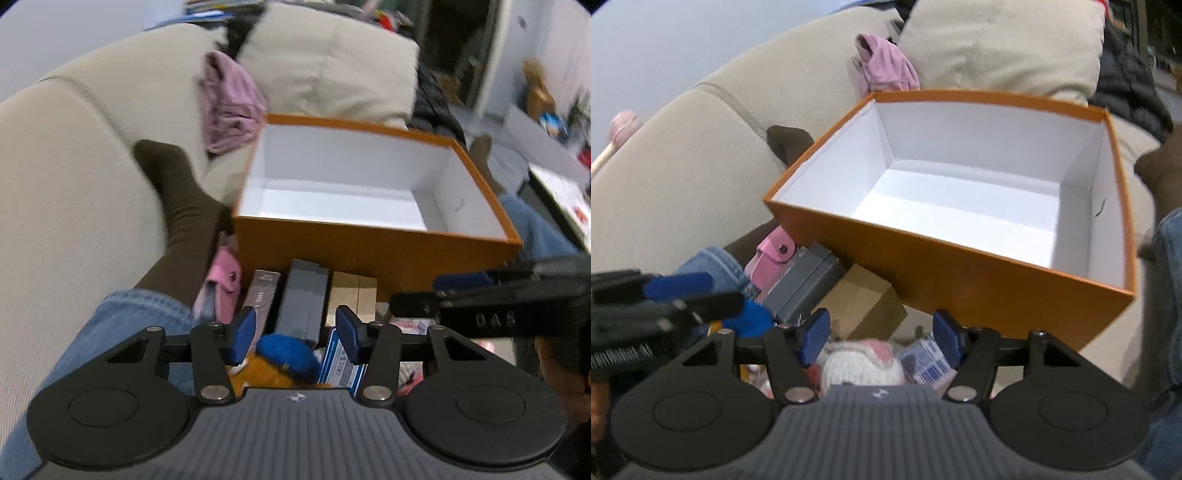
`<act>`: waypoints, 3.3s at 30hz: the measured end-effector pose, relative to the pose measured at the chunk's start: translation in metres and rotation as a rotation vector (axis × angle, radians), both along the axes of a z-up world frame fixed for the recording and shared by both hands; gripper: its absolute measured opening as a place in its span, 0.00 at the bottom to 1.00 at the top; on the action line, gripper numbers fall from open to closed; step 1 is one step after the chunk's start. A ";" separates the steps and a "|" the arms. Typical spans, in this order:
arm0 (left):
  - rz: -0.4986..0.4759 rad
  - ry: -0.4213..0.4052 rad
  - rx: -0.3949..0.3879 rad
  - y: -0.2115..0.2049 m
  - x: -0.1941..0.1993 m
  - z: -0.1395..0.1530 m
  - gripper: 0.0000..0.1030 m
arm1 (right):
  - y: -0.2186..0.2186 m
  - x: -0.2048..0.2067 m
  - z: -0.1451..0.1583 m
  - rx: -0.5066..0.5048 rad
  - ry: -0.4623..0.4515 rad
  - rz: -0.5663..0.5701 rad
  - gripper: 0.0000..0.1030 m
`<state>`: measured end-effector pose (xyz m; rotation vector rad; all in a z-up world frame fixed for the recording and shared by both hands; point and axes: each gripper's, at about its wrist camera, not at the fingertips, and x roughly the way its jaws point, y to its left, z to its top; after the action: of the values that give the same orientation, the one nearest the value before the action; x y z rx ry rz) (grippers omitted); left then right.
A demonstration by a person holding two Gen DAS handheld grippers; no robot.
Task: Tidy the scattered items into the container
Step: 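Grasp the grey box with the left gripper while the right grasps the cardboard box, then lift both boxes and lower them into the orange box, opening both grippers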
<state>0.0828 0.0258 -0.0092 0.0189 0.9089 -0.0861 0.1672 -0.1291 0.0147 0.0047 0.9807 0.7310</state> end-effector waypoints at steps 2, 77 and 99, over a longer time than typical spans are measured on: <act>-0.031 0.027 0.019 -0.005 0.012 -0.008 0.55 | 0.003 0.008 -0.004 0.009 0.030 -0.011 0.62; -0.024 -0.064 -0.006 -0.005 0.108 0.033 0.37 | -0.012 0.105 0.028 0.290 0.251 -0.191 0.50; -0.047 0.146 0.105 0.001 0.125 -0.019 0.38 | 0.051 0.118 -0.060 0.156 0.423 -0.186 0.50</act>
<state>0.2075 0.0263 -0.0283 0.1326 1.0585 -0.0841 0.2857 -0.0783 -0.0451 0.3960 1.3027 0.6442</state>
